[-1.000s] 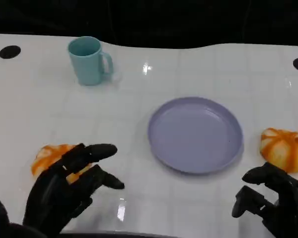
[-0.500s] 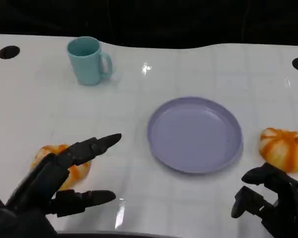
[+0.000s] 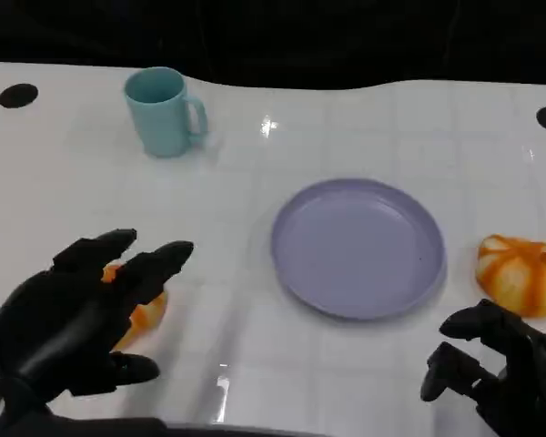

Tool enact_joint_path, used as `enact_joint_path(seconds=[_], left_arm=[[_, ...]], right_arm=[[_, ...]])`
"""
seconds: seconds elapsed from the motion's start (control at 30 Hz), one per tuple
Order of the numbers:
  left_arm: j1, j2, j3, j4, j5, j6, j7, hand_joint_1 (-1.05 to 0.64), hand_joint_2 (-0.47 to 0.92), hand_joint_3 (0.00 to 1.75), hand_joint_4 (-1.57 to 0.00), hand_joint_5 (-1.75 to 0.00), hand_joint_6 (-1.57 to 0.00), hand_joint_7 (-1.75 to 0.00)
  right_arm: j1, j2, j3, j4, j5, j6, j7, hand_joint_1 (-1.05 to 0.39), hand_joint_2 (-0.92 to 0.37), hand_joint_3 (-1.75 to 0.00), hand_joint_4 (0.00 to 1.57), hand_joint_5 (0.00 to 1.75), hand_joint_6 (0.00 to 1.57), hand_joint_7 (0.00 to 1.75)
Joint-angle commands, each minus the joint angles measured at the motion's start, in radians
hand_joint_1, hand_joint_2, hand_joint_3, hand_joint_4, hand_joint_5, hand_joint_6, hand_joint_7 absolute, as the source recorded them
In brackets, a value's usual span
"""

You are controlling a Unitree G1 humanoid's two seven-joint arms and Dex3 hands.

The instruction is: Grasp the bread from the table and place it into the plate.

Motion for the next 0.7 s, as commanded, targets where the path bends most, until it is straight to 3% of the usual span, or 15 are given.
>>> enact_joint_path(seconds=[0.03, 0.27, 0.7], left_arm=[[-0.022, 0.039, -0.029, -0.010, 0.067, 0.050, -0.011, -0.39, 0.83, 0.00, -0.07, -0.12, -0.21, -0.02], [-0.105, 0.051, -0.093, 0.051, 0.137, 0.159, -0.084, -0.38, 0.86, 0.01, -0.04, -0.09, -0.17, 0.00], [-0.332, 0.056, -0.239, 0.420, 0.150, 0.222, -0.068, -0.43, 0.83, 0.00, -0.04, -0.07, -0.13, 0.00]], right_arm=[[0.009, -0.008, -0.011, -0.017, 0.007, -0.005, -0.001, -0.53, -0.92, -0.21, 0.75, 1.51, 0.87, 0.89], [0.008, -0.013, -0.011, -0.014, 0.007, -0.004, 0.002, -0.52, -0.92, -0.21, 0.74, 1.52, 0.86, 0.90], [0.013, -0.016, -0.007, -0.016, -0.005, -0.018, 0.003, -0.54, -0.92, -0.21, 0.74, 1.53, 0.84, 0.93]])
